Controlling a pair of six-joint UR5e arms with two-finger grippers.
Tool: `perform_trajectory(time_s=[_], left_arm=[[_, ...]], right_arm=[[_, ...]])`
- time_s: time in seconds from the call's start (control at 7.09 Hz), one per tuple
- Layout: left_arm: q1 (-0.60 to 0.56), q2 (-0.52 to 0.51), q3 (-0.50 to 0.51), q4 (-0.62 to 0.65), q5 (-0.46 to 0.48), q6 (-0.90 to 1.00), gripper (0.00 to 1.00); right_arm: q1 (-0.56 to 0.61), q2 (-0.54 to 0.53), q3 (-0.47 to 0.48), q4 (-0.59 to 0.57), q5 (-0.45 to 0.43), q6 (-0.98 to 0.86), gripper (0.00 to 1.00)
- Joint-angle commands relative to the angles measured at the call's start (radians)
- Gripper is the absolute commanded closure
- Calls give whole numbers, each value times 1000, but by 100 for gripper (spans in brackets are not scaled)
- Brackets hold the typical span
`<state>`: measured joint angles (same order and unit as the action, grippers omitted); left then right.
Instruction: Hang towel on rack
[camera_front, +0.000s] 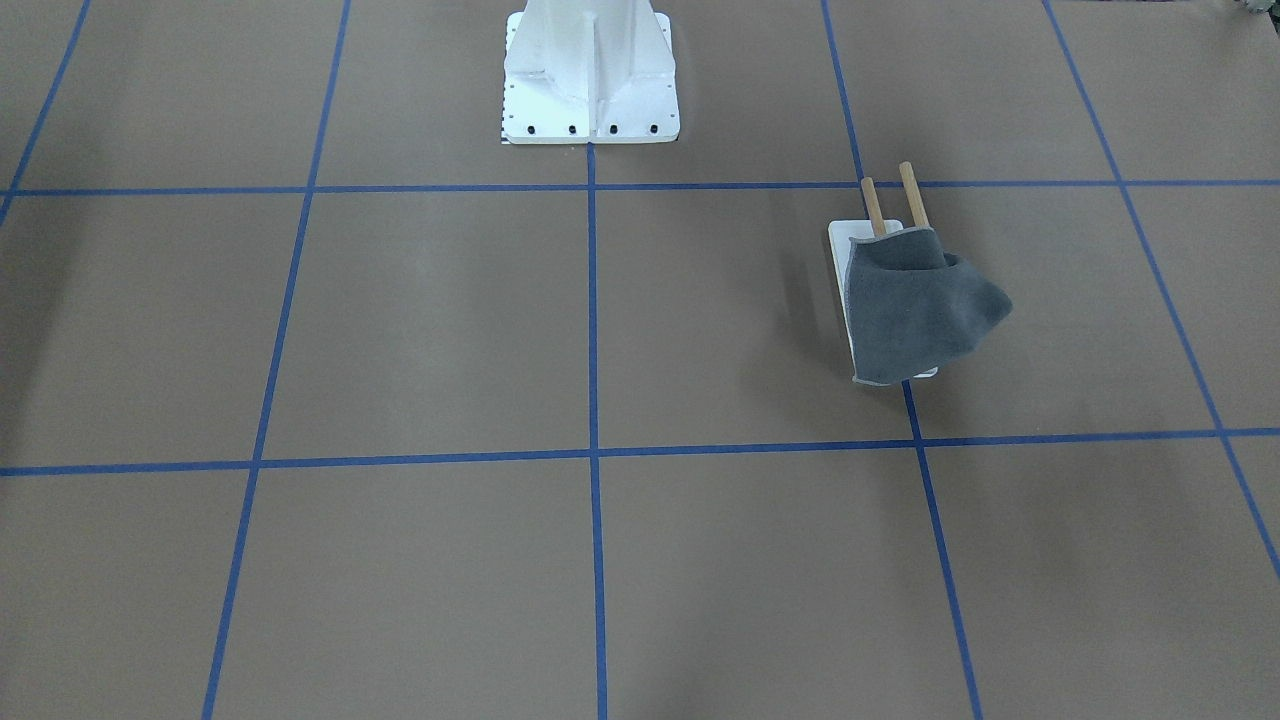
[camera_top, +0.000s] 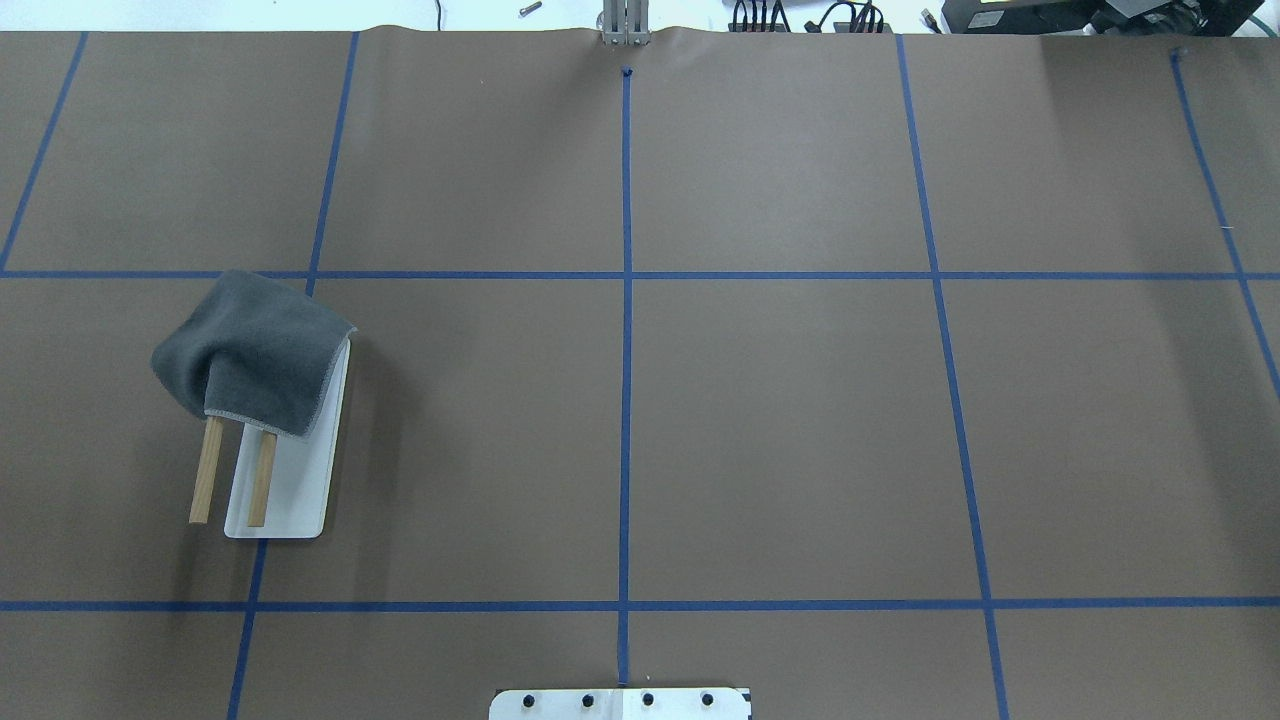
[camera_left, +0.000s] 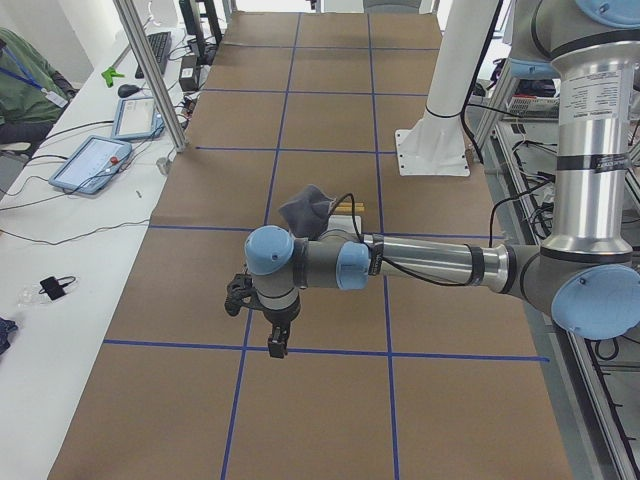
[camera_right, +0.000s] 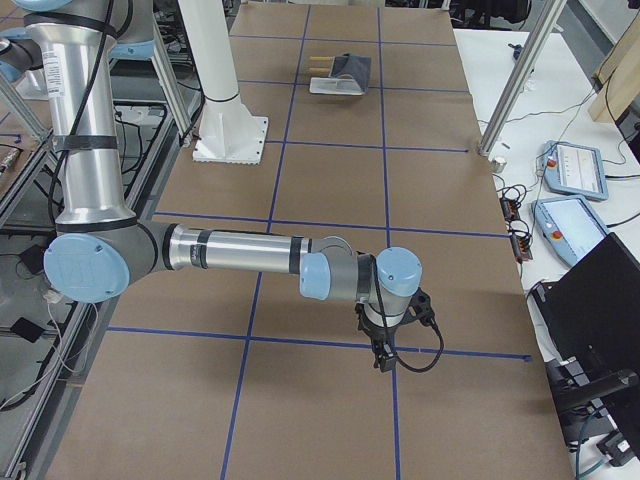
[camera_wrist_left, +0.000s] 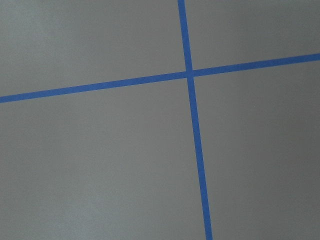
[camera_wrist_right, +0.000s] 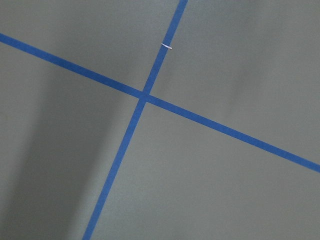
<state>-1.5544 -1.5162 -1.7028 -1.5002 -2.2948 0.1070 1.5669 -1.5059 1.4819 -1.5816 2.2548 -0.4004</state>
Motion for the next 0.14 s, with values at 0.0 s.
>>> perform_trajectory(time_s=[0.0], left_arm=[[0,1,0,0,0,-1,0]], right_arm=[[-2,0,1,0,0,0,0]])
